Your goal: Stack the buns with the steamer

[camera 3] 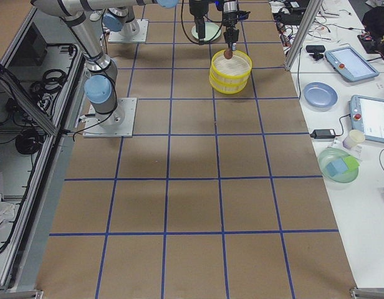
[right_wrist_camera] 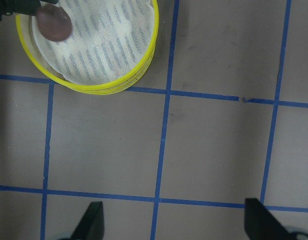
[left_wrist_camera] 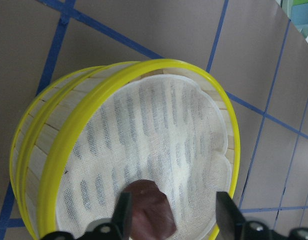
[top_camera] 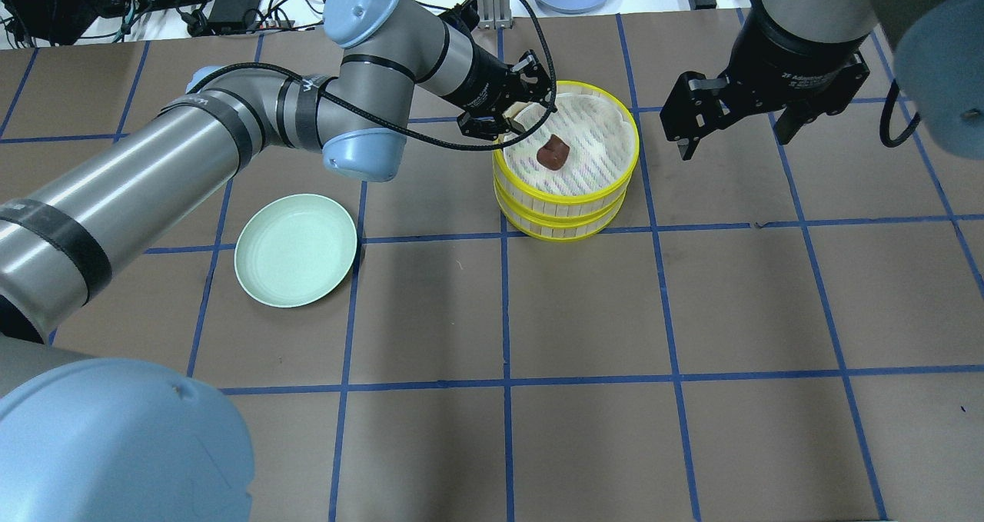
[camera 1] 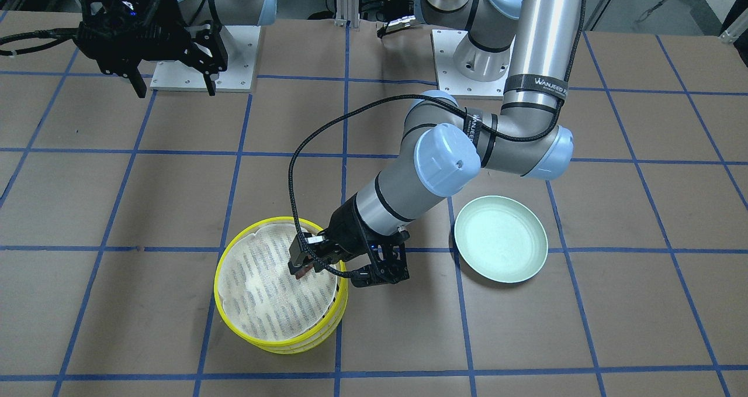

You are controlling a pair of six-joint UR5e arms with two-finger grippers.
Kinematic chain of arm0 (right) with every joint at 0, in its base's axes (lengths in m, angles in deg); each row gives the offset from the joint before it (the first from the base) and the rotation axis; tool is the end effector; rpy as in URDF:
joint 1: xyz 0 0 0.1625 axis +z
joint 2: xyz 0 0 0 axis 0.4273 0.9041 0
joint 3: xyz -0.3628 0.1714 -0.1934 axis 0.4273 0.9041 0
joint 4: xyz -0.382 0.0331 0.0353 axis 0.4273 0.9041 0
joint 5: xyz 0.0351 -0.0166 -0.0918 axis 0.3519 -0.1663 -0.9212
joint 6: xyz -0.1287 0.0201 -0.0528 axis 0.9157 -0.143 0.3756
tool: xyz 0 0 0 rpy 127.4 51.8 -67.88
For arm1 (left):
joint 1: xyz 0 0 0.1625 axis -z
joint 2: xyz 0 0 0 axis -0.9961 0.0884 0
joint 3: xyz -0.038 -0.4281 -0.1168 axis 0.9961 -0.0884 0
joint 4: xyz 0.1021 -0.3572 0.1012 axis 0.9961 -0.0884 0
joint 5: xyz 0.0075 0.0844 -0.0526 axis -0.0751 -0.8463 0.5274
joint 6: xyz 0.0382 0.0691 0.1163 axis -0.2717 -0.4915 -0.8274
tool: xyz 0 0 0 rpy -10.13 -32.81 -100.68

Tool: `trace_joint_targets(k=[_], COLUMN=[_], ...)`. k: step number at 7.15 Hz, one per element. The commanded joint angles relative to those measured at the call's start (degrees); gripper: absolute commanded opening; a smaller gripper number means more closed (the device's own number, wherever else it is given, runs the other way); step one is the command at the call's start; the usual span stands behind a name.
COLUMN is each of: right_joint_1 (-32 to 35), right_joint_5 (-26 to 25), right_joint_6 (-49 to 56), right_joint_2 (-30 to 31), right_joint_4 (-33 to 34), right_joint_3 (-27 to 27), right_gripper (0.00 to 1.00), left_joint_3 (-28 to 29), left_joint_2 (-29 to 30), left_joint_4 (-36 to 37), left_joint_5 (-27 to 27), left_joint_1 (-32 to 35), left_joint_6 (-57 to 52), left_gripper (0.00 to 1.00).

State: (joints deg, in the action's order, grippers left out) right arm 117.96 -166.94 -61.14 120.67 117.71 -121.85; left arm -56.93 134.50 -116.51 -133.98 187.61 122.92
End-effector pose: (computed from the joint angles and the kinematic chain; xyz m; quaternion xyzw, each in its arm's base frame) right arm 0.1480 -0.4238 0.5003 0.0502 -0.9981 0.0316 0.0187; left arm -0.3521 -0.6098 0.3067 0.1565 -0.9325 0.0336 0.3239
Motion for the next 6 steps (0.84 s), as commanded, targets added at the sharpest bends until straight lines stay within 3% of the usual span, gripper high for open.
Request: trace_joint_targets(k=[1,2,3,4,6], right_joint_1=[-0.03,-0.03,-0.03,-0.03,-0.03], right_joint_5=[-0.07,-0.07,-0.07,-0.07,0.01], right_joint_6=[-0.17,-0.26,-0.26,-0.35,-0.35], right_joint_2=[-0.02,0.06,0.07,0.07,0.07], right_joint_4=[-0.07,-0.16,-0.08,-0.07,-0.07], right_joint_3=[-0.02,0.07,0.07,0.07,0.07], right_gripper=[1.0,1.0,1.0,1.0,1.0], left_joint_3=[1.38,2.7,4.63,5.78,5.79], left_joint_2=[-0.82,-2.31,-4.15,-6.52,-11.78], left_joint_4=[-0.47,-5.26,-13.75,-20.7,-30.21], left_joint_5=[-0.45,-1.06,-7.42,-9.75,-21.65], left_joint_1=[-0.02,-0.28,-1.33,-3.17,-8.87], left_joint_6=[-0.58,-4.68,-15.68,-21.71,-38.21], left_gripper=[1.0,1.0,1.0,1.0,1.0])
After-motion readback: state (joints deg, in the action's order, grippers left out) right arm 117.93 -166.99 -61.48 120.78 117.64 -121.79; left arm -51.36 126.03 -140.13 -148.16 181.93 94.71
